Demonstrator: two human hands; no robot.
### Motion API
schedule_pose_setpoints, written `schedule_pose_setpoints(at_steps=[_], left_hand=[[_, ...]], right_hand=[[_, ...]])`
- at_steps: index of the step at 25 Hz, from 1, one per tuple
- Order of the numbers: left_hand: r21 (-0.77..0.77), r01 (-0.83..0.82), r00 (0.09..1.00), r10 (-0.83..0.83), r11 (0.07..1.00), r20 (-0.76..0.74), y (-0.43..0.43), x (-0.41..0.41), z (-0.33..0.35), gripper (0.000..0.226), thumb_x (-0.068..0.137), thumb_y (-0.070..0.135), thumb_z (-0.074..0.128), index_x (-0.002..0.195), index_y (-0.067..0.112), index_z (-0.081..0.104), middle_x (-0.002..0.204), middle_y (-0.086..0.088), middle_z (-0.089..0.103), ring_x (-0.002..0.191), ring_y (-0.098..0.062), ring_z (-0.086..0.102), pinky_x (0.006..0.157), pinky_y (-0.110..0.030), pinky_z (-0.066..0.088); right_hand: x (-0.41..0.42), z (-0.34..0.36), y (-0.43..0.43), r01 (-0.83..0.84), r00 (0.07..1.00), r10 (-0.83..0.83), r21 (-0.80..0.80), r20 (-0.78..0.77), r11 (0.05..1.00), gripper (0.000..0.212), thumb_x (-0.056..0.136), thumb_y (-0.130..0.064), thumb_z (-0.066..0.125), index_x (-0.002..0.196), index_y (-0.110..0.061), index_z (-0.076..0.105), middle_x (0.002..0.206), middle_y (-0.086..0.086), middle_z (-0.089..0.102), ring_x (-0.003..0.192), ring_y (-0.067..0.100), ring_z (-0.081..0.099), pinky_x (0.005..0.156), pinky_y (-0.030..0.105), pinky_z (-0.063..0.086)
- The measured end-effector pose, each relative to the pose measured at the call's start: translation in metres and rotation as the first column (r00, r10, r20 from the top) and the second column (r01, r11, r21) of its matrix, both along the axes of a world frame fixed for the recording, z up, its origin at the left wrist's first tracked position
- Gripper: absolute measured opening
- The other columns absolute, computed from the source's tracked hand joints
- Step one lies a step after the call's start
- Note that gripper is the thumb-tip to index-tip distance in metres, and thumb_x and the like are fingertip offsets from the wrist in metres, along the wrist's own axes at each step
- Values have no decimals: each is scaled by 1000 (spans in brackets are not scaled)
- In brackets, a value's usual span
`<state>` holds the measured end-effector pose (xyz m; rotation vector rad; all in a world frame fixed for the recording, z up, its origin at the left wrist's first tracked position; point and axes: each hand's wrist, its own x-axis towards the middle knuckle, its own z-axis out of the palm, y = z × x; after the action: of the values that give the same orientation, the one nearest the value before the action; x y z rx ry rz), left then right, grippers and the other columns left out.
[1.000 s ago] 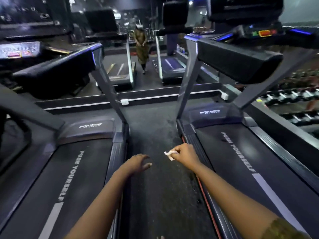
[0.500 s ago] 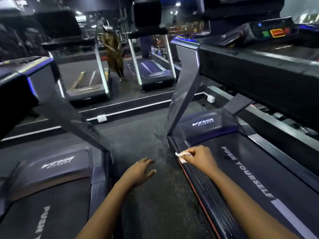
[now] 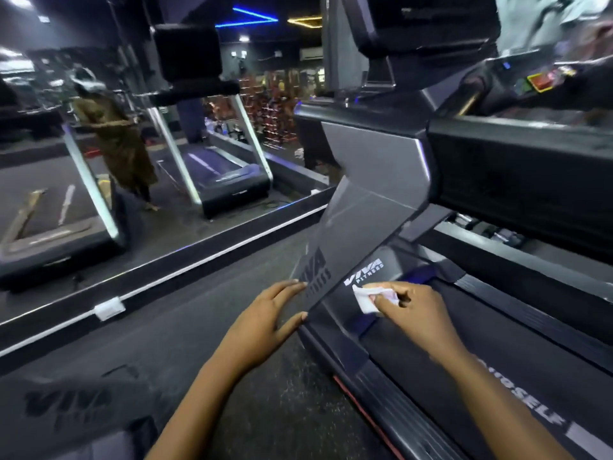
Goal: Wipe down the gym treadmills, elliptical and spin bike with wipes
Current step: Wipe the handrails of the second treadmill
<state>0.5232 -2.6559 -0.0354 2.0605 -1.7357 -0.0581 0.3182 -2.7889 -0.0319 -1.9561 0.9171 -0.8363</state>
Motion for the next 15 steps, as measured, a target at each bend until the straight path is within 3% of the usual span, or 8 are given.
schedule_pose_setpoints(at_steps=[3, 6, 11, 15], left_hand=[[-150, 192, 981, -192, 970, 14, -39, 34, 31, 56, 90, 58, 41, 141, 36, 34, 141, 23, 29, 131, 8, 26, 103, 1, 10], [-243, 426, 904, -420, 872, 77, -78, 46, 50, 56, 89, 56, 39, 140, 32, 39, 146, 15, 33, 134, 8, 24, 113, -12, 14], [-387, 728, 677, -682, 566, 277, -142, 47, 89, 54, 93, 46, 44, 141, 23, 39, 150, 7, 32, 142, -9, 24, 116, -30, 17], [-447, 808, 567, -715, 385, 409, -188, 35, 118, 63, 88, 47, 49, 144, 23, 31, 150, 3, 31, 143, -16, 21, 117, -39, 11]], right_hand=[[17, 29, -4, 141, 983, -141, 4, 118, 990, 29, 79, -8, 66, 81, -36, 73, 78, -24, 70, 73, -12, 62, 63, 5, 44], [26, 49, 2, 293, 919, -281, -5, 277, 956, 34, 79, 3, 64, 79, -29, 73, 81, -21, 71, 76, -9, 64, 68, 7, 46], [48, 75, 17, 626, 701, -537, -43, 470, 779, 33, 78, 10, 62, 82, -21, 73, 85, -17, 72, 79, -6, 65, 70, 6, 45], [50, 92, 24, 799, 518, -638, -56, 569, 599, 34, 80, 9, 60, 80, -24, 72, 80, -15, 72, 74, -4, 62, 68, 10, 46]])
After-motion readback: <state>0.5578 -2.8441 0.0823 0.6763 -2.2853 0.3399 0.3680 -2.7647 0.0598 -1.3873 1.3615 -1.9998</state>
